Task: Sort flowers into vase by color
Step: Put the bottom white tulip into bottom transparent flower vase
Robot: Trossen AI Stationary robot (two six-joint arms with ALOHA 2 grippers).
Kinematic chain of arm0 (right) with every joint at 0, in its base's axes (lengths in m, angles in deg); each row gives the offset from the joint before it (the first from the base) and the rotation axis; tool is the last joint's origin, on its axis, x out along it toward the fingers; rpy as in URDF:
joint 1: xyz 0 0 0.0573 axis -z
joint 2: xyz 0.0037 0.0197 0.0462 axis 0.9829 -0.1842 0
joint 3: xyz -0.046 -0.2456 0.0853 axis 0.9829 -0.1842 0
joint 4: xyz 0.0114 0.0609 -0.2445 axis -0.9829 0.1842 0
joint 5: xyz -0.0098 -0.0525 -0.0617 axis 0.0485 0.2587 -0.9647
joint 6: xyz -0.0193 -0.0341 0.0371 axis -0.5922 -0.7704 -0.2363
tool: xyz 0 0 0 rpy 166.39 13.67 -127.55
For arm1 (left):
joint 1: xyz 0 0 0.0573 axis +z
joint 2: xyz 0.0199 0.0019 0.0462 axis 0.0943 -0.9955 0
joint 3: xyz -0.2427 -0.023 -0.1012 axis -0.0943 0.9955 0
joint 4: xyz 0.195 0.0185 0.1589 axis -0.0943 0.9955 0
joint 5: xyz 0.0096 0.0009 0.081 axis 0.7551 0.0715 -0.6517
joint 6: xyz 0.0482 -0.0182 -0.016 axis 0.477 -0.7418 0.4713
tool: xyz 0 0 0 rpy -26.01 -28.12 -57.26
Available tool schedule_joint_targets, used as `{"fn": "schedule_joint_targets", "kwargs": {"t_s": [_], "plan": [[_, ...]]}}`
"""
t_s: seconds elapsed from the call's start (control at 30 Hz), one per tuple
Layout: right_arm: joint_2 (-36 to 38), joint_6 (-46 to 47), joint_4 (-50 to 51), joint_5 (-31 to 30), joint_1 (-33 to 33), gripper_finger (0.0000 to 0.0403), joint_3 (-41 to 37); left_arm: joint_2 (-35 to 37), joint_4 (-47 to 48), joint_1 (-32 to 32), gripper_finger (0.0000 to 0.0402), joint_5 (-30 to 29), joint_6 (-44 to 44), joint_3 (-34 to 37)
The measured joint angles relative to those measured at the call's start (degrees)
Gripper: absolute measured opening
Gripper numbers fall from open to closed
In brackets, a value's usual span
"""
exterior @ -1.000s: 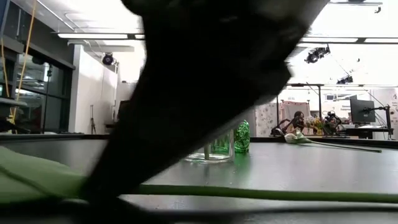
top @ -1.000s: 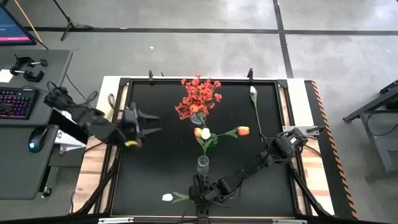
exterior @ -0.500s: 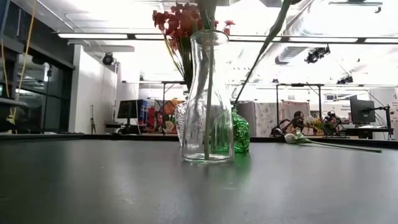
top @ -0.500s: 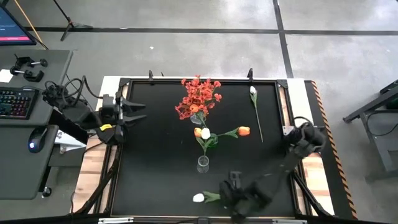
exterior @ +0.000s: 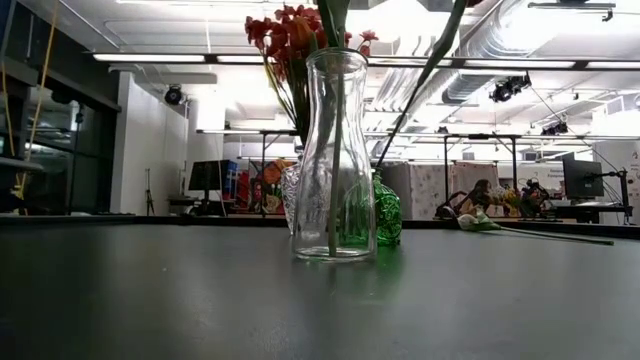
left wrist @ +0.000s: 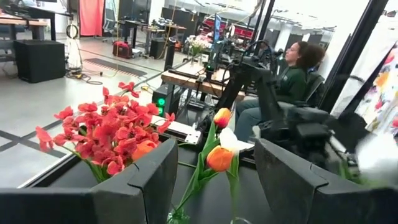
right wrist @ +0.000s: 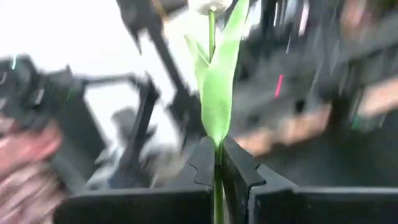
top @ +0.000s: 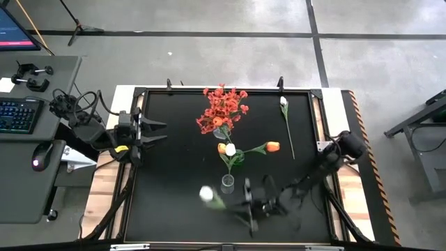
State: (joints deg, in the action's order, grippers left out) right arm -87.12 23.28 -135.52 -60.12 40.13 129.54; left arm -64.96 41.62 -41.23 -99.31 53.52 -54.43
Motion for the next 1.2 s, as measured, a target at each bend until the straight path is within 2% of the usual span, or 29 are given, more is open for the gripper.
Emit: {"fn": "schedule_joint_targets", "kwargs": {"t_s": [0.1,0.2,0.43,0.7,1.2], "plan": [[0.01,-14.20,-13.52,0.54,3.34,0.0000,-0.94,-0.36,-1.67,0.00,0.0199,0.00,0.03,0.00],[0.06,-22.97,-20.98,1.49,5.74,0.0000,-1.72,-0.64,-1.64,0.02,0.0199,-0.02,-0.01,0.00],[0.02,-31.66,-26.92,2.52,10.59,0.0000,-1.76,-1.24,-2.15,0.02,0.0199,0.00,-1.11,0.00],[0.02,-30.43,-26.21,2.71,15.52,0.0000,-1.76,-1.54,-2.49,0.02,0.0199,-0.87,-1.06,0.00],[0.00,-25.46,-14.75,1.43,16.14,0.0000,-1.72,-1.54,-2.40,0.02,0.0199,-0.87,-0.97,0.00]]}}
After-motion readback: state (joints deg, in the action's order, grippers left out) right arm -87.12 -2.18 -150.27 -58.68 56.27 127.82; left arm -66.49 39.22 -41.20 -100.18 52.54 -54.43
